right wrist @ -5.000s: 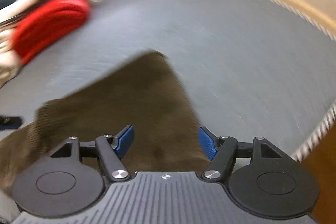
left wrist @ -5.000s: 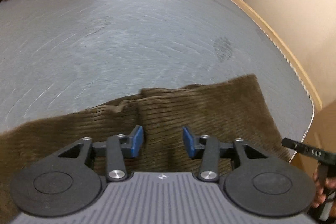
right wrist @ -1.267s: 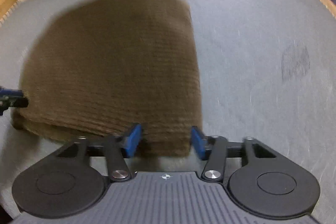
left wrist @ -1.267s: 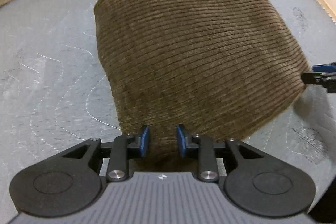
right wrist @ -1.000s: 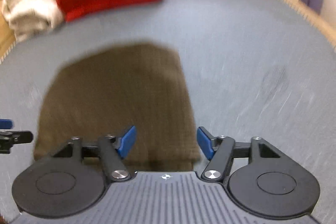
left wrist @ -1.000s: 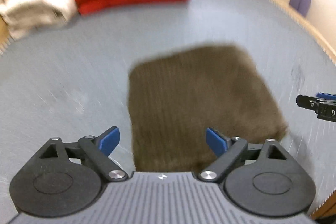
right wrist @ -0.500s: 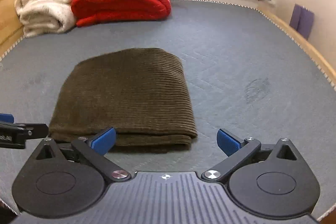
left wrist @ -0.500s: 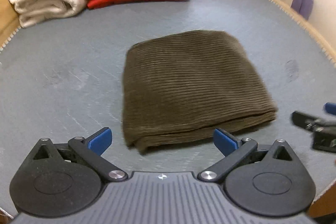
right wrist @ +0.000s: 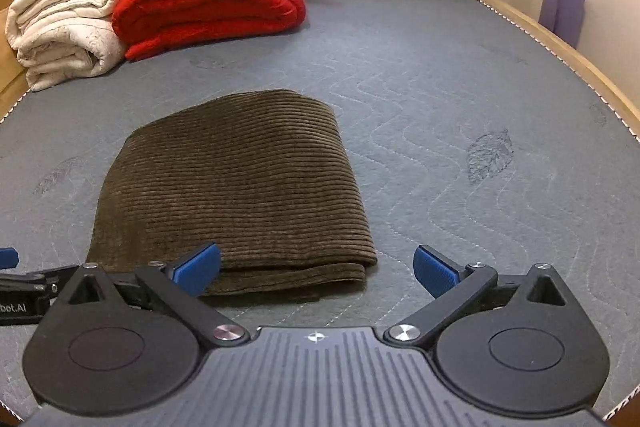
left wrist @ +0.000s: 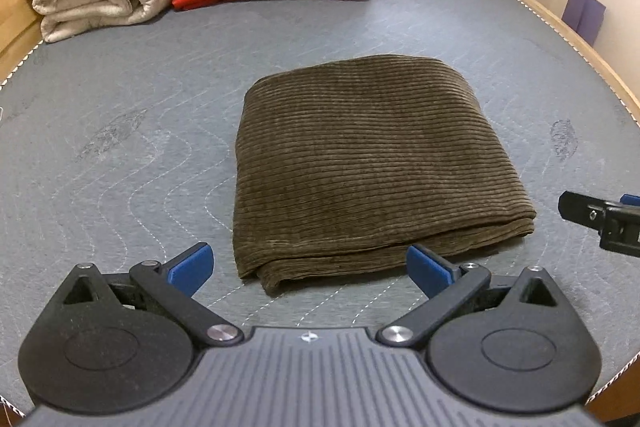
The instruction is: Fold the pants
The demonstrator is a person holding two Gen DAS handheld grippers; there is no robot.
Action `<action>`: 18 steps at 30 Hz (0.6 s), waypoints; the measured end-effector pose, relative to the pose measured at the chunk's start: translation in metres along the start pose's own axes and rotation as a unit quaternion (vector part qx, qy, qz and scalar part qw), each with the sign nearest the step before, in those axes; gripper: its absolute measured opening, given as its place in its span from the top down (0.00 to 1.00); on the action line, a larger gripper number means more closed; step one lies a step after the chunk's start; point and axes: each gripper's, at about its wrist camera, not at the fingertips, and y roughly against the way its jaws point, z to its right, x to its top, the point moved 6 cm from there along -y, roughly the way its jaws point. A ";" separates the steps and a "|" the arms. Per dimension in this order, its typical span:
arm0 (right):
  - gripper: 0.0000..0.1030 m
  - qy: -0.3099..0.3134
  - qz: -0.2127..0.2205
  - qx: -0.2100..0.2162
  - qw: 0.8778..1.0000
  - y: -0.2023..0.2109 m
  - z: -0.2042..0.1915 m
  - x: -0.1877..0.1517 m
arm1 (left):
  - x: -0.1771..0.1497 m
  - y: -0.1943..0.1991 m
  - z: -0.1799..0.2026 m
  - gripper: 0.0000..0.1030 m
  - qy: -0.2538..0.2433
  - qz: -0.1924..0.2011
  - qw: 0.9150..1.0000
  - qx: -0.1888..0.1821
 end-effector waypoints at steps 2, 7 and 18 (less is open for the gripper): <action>0.01 0.001 0.001 -0.002 1.000 -0.001 -0.001 0.000 | 0.001 0.001 -0.001 0.00 0.003 0.002 1.000 0.001; 0.01 0.011 0.003 0.000 1.000 -0.001 -0.006 0.001 | 0.001 0.000 0.000 0.00 0.002 0.003 1.000 -0.002; 0.01 0.028 0.007 -0.006 1.000 -0.001 -0.013 0.000 | 0.001 0.000 0.000 0.00 0.001 0.004 1.000 -0.005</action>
